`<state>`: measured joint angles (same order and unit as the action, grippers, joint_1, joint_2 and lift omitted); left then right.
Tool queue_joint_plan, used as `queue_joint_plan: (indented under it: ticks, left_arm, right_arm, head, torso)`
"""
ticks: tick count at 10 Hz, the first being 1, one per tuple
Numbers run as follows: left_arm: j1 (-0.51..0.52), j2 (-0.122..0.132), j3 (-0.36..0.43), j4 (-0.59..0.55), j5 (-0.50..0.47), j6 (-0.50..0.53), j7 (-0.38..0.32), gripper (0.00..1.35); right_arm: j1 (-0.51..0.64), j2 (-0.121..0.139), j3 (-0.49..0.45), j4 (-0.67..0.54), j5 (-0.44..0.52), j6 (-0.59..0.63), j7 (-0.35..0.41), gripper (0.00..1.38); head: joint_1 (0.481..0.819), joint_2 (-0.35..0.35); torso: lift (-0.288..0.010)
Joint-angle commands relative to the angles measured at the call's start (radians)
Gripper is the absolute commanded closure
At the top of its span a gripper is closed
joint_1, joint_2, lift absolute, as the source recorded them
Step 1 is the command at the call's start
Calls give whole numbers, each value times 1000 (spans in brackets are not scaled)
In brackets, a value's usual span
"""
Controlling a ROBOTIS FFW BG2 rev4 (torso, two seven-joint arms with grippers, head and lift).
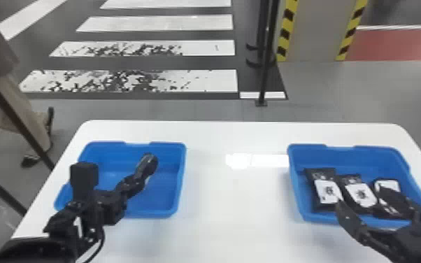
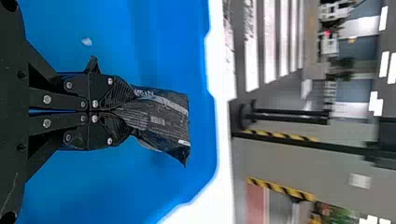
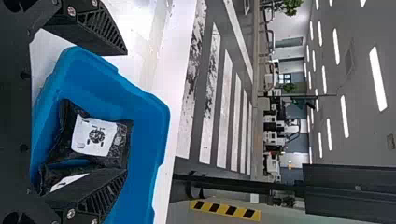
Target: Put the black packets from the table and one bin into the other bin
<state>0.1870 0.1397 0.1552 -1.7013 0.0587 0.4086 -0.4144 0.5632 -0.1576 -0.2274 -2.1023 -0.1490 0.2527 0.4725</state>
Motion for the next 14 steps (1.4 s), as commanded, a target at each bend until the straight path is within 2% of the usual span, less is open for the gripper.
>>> queue_joint_plan:
  ticks: [1, 3, 4, 6, 9, 11, 14]
  left_arm:
    - [54, -12, -22, -87, 183, -99, 0, 1205]
    - [110, -25, -67, -192, 326, -183, 0, 1205]
    - [130, -26, -93, -224, 354, -212, 0, 1205]
    - [162, -26, -155, -259, 378, -222, 0, 1205]
    - [171, -23, -247, -266, 398, -220, 0, 1205]
    - [162, -18, -269, -266, 398, -227, 0, 1205]
    - [144, -12, -303, -266, 400, -232, 0, 1205]
  right_arm:
    - [-6, -2, 0, -12, -5, 0, 0, 125]
    - [-50, -14, 46, -37, -46, 34, 1, 125]
    - [-92, -30, 96, -51, -68, 64, 1, 125]
    - [-207, -51, 177, -61, -134, 142, 0, 125]
    - [-372, -60, 293, -44, -214, 214, -28, 125]
    - [-463, -66, 407, -15, -264, 236, -57, 125]
    - [-576, -76, 556, 96, -278, 272, -81, 124]
  head:
    - [695, 22]
    - [695, -24]
    - [695, -41]
    - [695, -25]
    - [695, -14]
    - [695, 2]
    - [695, 80]
  torso:
    - [-110]
    - [-110]
    - [-110]
    - [-110]
    - [-110]
    - [-110]
    - [-110]
